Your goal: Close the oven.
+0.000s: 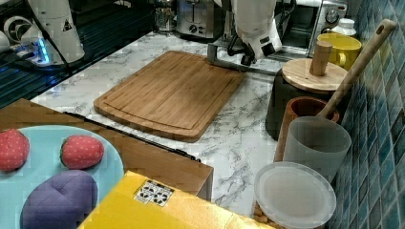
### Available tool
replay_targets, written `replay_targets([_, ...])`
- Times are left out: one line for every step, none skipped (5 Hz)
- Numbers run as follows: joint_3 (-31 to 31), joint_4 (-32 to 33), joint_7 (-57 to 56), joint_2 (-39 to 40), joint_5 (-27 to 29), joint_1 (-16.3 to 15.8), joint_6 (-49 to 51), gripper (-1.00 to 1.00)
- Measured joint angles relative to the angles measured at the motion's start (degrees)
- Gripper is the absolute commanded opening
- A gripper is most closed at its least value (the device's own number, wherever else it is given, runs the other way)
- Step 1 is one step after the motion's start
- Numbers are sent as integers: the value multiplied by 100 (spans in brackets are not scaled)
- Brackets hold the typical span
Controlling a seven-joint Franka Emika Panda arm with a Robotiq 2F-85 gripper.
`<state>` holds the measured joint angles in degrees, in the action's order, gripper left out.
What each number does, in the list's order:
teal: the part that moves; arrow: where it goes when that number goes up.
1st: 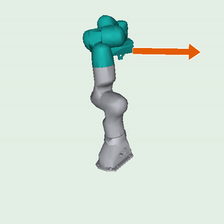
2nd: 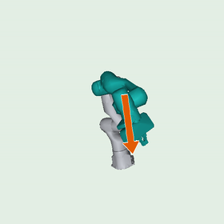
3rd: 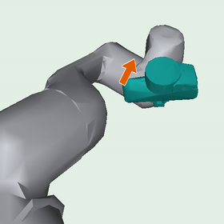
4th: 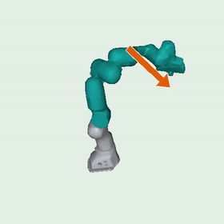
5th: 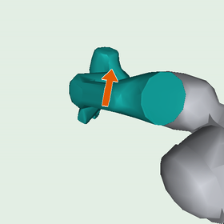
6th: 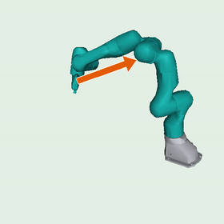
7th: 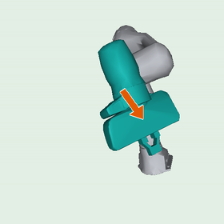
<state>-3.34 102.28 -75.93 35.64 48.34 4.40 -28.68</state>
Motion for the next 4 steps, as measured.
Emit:
replay_targets([-76,0,0,17,0,73,-20,-100])
replay_targets([-81,28,0,-14,-8,62,-73,-100])
replay_targets([-85,90,0,-95,-17,36,-137,-100])
replay_targets([-170,257,11,-313,-162,9,-378,-100])
